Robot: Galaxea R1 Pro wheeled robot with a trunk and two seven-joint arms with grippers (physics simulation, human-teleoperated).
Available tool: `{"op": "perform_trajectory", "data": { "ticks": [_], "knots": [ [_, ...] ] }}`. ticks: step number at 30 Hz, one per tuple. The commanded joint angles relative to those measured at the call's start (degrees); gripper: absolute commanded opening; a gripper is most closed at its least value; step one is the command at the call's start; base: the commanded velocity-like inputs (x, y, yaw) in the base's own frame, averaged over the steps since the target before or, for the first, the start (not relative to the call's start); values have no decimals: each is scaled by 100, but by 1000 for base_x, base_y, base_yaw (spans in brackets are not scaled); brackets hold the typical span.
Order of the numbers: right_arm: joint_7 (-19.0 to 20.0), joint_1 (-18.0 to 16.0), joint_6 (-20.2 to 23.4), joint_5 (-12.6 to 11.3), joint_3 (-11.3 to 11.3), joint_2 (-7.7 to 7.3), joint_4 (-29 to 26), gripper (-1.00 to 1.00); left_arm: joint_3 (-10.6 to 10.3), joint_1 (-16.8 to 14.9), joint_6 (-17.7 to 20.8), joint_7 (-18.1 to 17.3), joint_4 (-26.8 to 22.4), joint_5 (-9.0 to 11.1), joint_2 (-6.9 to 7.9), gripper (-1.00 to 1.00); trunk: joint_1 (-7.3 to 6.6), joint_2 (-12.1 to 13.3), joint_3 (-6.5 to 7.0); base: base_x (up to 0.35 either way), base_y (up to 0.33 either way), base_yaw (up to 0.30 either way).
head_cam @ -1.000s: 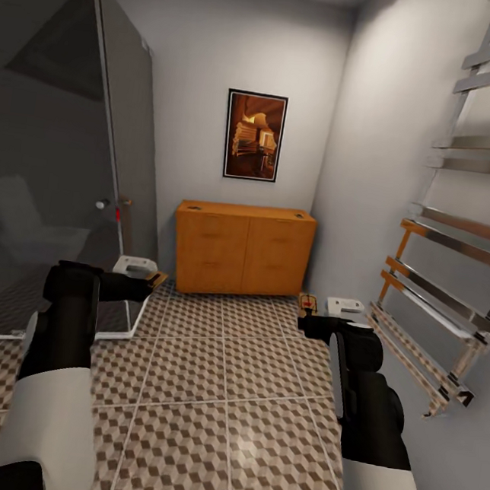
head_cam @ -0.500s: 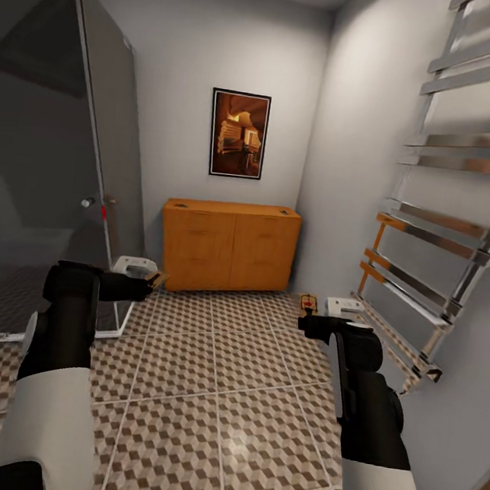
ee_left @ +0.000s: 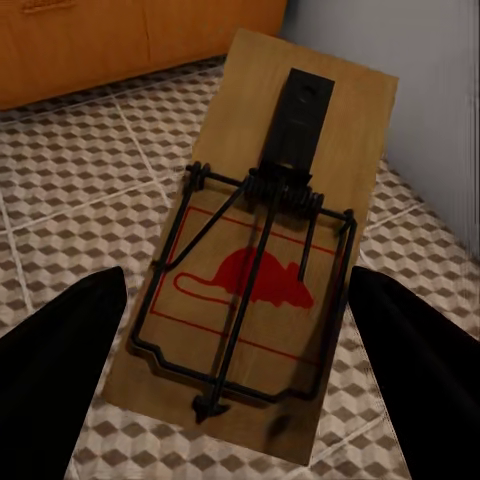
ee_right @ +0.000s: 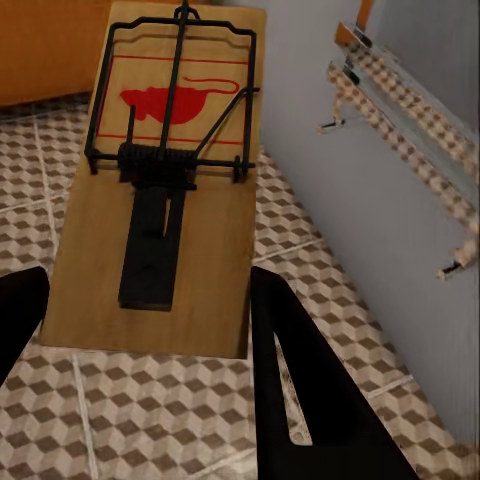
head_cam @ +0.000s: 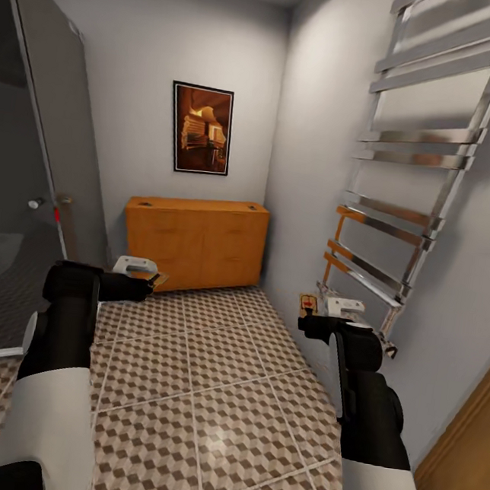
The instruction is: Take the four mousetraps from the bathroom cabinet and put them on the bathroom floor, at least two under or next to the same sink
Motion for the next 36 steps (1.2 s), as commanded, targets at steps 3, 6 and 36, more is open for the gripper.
{"op": "perform_trajectory", "data": {
  "ticks": [3, 6, 36],
  "knots": [
    [11, -6, 22, 15, -10, 3, -2, -100, 13, -7, 28, -64, -8, -46, -4, -100, 0, -4, -3, 0, 0, -281],
    [17, -6, 22, 15, -11, 2, -2, -100, 13, -7, 28, -68, -3, -46, -4, -100, 0, -4, 4, 0, 0, -281],
    [57, 263, -407, -64, -871, -666, 1121, -100, 1284, -7, -2460, 1853, 3911, 802, 542, -100, 0, -4, 97, 0, 0, -281]
  ]
}}
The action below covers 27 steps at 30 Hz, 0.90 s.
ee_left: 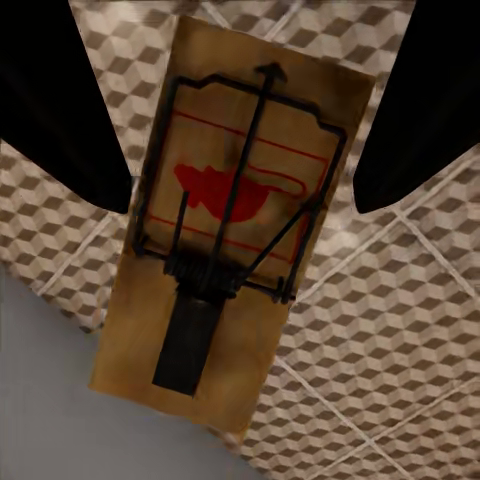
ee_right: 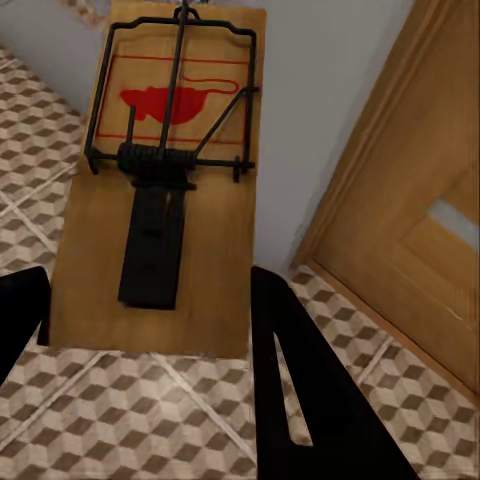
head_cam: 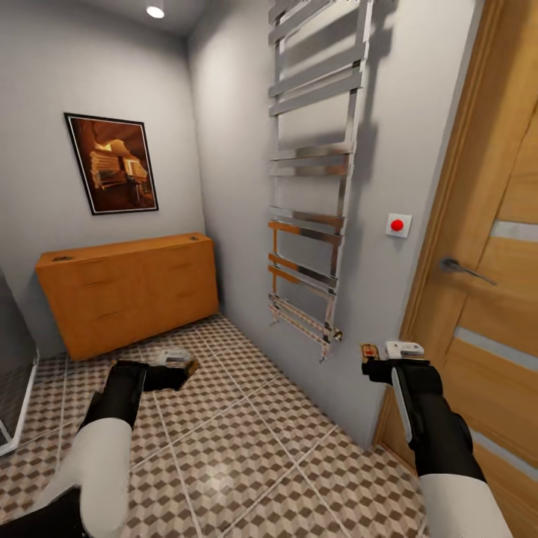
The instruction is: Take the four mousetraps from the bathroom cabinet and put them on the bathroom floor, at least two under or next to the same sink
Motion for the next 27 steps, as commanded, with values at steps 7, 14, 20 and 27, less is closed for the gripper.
{"op": "perform_trajectory", "data": {
  "ticks": [7, 14, 20, 27],
  "knots": [
    [31, -4, -304, 24, -19, -86, 639, -100, 12, -7, -255, 580, 466, 572, -24, -100, 0, -5, 15, 0, 0, -281],
    [10, -3, -1068, 4, -19, -305, 1935, -100, 9, -7, -278, 618, 663, 1095, -26, -100, 0, -5, 37, 0, 0, -281],
    [4, -3, -1609, -1, -19, -303, 2765, -100, -29, -7, -295, 639, 1153, 1134, -20, -100, 0, -5, 56, 0, 0, -277],
    [32, -3, -2559, -3, -19, -270, 3746, -100, 0, -7, -1167, 1086, 2388, 1221, -14, -100, 0, -5, 78, 0, 0, -255]
  ]
}}
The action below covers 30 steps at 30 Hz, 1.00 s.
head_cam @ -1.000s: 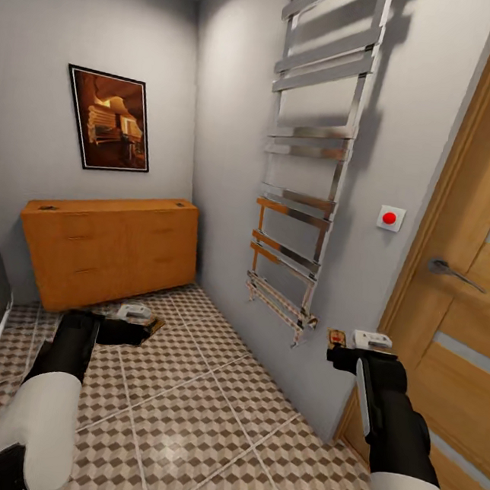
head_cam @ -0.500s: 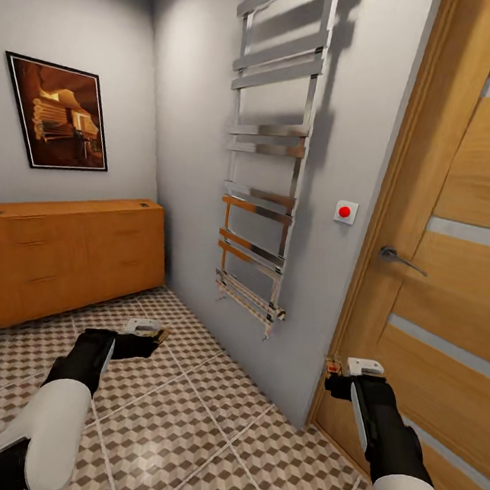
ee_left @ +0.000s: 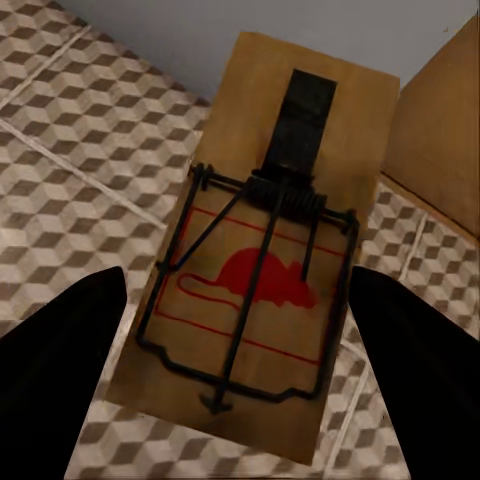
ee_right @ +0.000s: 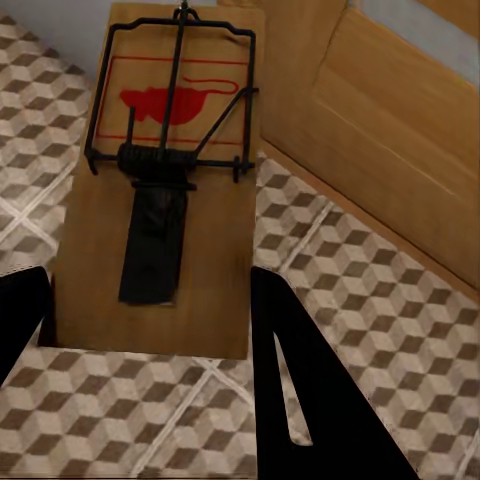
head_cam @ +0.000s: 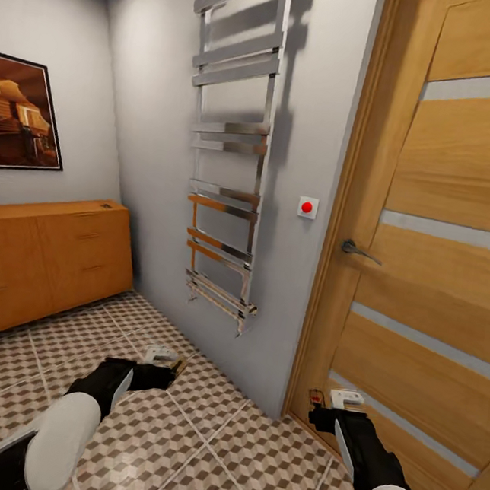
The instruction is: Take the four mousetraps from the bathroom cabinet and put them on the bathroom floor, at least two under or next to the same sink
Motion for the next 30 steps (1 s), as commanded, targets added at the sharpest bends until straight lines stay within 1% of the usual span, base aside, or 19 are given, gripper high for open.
{"op": "perform_trajectory", "data": {
  "ticks": [1, 2, 4, 7, 13, 24, 30],
  "knots": [
    [22, -4, -12, 36, -13, 5, 52, -100, 59, -5, -144, 136, 204, -31, -4, -100, 0, -4, -3, 0, 0, -252],
    [24, -4, -35, 39, -13, 5, 101, -100, 65, -5, -290, 328, 395, -23, -3, -100, 0, -4, 1, 0, 0, -252],
    [22, -4, -59, 47, -13, 5, 167, -100, 75, -5, -459, 647, 655, -16, -6, -100, 0, -4, 8, 0, 0, -252],
    [19, -4, -71, 53, -13, 2, 201, -100, 86, -5, -545, 836, 799, -8, -4, -100, 0, -4, 19, 0, 0, -252],
    [-3, -4, -75, 60, -5, 28, 241, -100, 90, -5, -580, 888, 850, -2, -5, -100, 0, -4, 42, 0, 0, -252],
    [17, -4, -76, 101, -4, 14, 284, -100, 93, -5, -585, 918, 864, 1, -3, -100, 0, -4, 90, 0, 0, -252],
    [18, -4, -76, 82, -4, 22, 284, -100, 95, -5, -585, 923, 868, 3, -8, -100, 0, -4, 116, 0, 0, -251]
  ]
}}
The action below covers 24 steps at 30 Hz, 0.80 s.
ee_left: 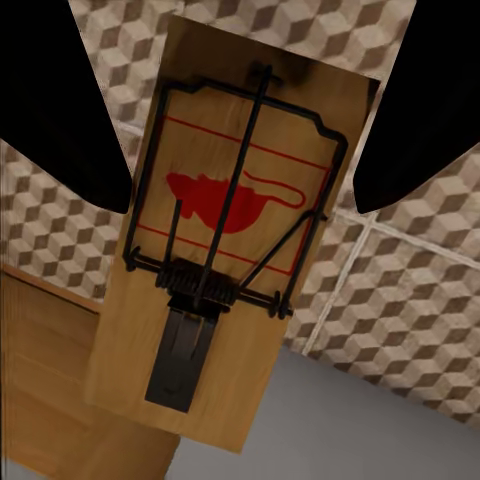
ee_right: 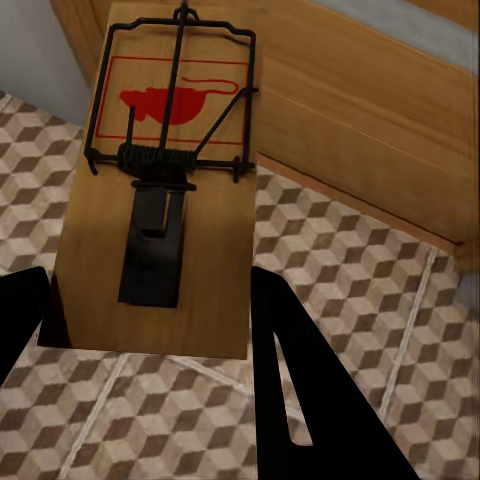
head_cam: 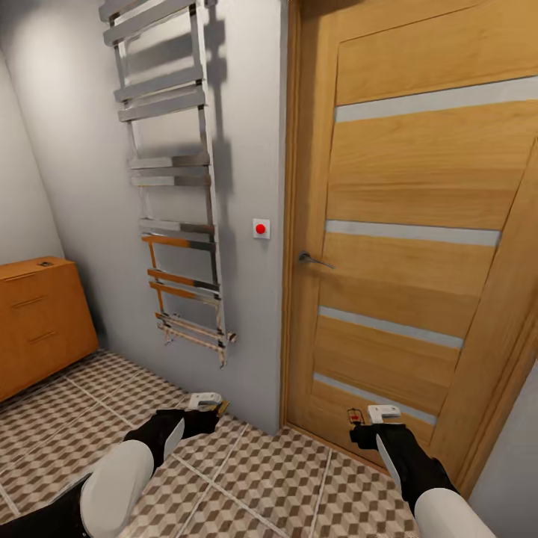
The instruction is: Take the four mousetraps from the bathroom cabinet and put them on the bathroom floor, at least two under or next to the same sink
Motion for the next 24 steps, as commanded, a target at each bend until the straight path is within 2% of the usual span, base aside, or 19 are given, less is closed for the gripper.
{"op": "perform_trajectory", "data": {
  "ticks": [1, 21, 24],
  "knots": [
    [20, -3, 26, 30, -16, 7, -3, -100, 49, -2, 39, -35, -20, -44, -6, -100, 0, -4, -3, 0, 0, -189],
    [46, -3, 40, 30, 10, 6, 133, -100, 49, -1, 39, -28, -29, -39, 2, -100, 0, -4, 4, 0, 0, -20],
    [40, -3, 79, 18, 10, -7, 140, -100, 49, -2, 41, -25, -29, -39, 2, -100, 0, -4, 4, 0, 0, -209]
  ]
}}
